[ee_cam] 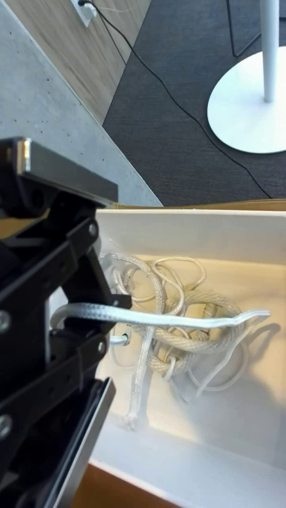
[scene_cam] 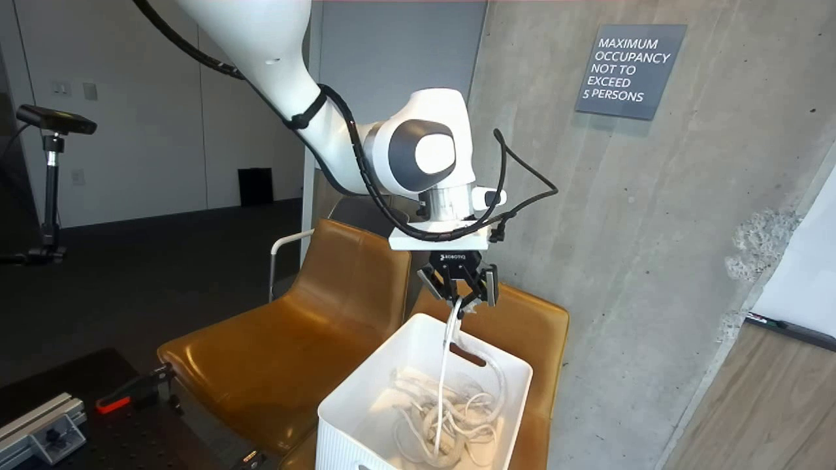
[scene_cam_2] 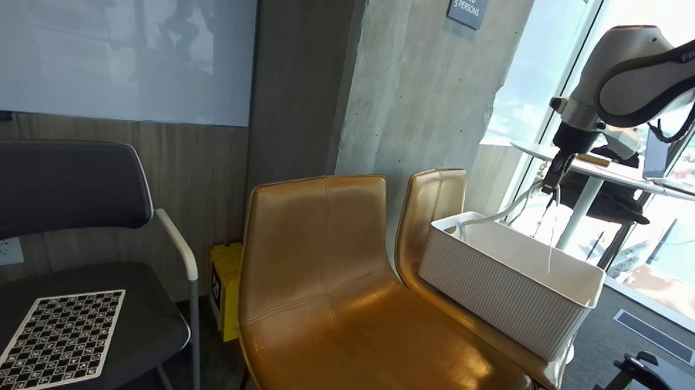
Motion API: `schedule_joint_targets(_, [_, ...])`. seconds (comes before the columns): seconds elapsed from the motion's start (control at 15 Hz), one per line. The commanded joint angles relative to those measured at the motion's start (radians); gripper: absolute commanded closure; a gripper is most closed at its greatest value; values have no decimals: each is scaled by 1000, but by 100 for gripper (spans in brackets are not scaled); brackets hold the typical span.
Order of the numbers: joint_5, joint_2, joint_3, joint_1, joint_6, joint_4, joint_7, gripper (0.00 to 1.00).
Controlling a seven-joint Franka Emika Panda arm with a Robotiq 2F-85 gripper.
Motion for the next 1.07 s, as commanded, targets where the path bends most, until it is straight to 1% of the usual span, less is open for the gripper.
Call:
schedule_joint_targets(0.0, [42,-2,31,-16,46,-58,-42,67])
schedule_joint_targets(0.27, [42,7,36,-24,59,-60,-71,39])
schedule_joint_targets(0.6, [58,38,41,-54,96,-37,-128,1])
schedule_joint_targets(0.8, [121,88,68,-85,109,-14,-180,0])
schedule_joint_targets(1.0, [180,144,99,-113,89,22,-225,0])
